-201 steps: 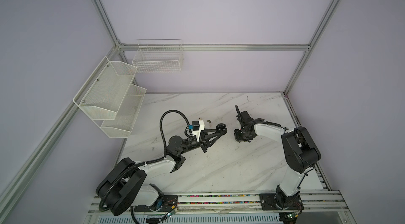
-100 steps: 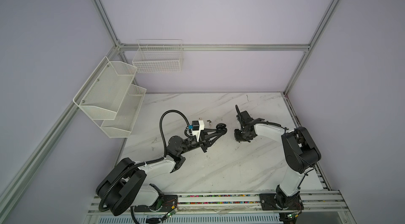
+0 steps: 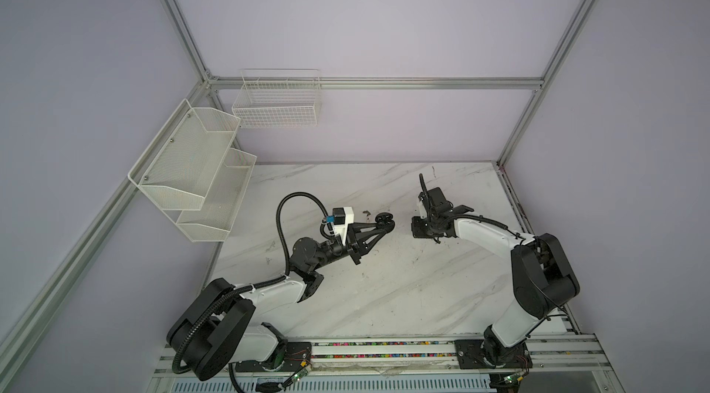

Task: Insert wireless bluetooth earbuds into charging case
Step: Pick up the wireless bluetooth earbud from the center of the table, then insert the wireless bluetooth earbud into the charging case.

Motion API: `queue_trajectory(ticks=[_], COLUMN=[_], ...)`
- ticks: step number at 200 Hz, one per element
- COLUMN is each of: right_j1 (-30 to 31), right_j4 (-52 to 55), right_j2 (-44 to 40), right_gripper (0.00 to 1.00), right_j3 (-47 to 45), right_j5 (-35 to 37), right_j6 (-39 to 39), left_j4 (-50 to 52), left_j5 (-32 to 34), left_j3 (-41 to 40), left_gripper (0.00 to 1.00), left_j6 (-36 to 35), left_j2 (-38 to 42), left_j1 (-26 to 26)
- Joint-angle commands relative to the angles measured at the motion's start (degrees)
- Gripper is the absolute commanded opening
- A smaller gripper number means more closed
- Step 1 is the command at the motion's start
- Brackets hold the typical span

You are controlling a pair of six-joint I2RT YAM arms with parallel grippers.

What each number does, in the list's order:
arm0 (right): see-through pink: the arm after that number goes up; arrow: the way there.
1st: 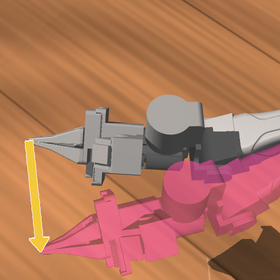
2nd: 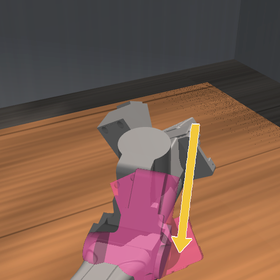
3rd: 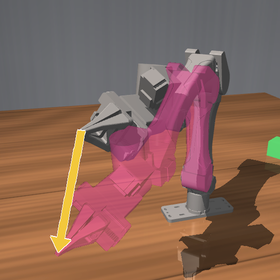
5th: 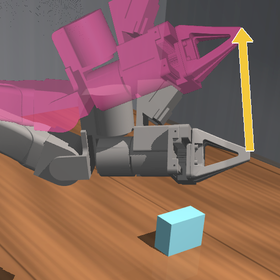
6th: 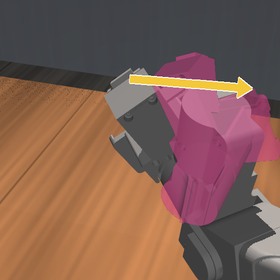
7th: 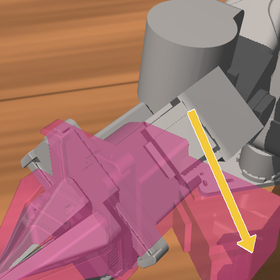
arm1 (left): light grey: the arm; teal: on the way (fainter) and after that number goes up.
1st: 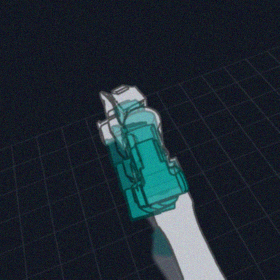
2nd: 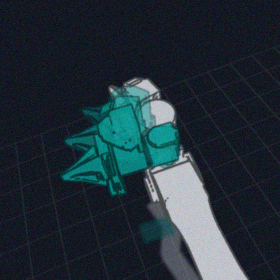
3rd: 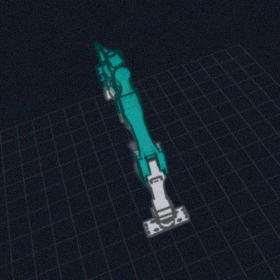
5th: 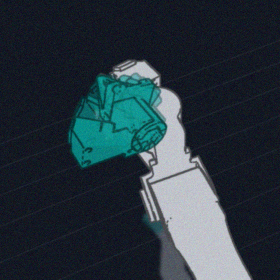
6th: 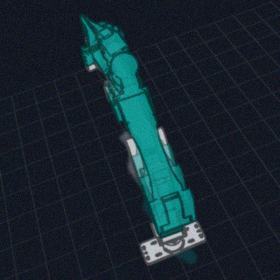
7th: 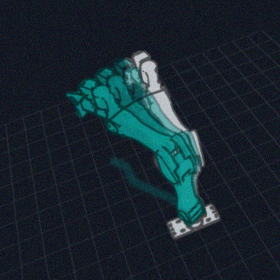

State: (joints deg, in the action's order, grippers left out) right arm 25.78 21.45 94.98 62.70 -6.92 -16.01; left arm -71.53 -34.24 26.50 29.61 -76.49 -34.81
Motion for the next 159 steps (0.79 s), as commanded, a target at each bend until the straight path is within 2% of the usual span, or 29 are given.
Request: queue_trajectory(ticks=[1,39,75,91,126,159], right_j1=[-0.3,-0.5,-0.4,-0.5,-0.4,-0.3], right_j4=[-4.2,-10.0,-10.4,-10.4,-10.4,-16.3], right_j2=[-5.2,-12.7,-18.2,-19.7,-21.2,-24.4], right_gripper=[0.15,0.14,0.14,0.13,0.11,0.10], right_j3=[-1.1,1.1,6.3,8.5,12.8,12.7], right_j5=[-2.5,-7.9,-12.4,-13.4,-16.5,-22.4], right_j6=[-0.3,-0.8,-0.4,-2.6,-3.2,-6.7], left_j4=[-2.9,-3.7,-5.8,-6.2,-8.1,-10.9], left_j5=[0.3,-0.6,-3.5,-3.8,-5.0,-7.2], left_j3=[1.1,2.6,3.6,3.9,7.0,11.5], left_gripper=[0.00,0.00,0.00,0.00,0.00,0.00], left_j6=[2.3,4.8,6.6,6.7,8.0,10.3], left_j2=[0.5,-0.2,-0.7,-1.1,-4.0,-9.3], left_j1=[0.6,2.0,4.2,4.8,5.4,5.8])
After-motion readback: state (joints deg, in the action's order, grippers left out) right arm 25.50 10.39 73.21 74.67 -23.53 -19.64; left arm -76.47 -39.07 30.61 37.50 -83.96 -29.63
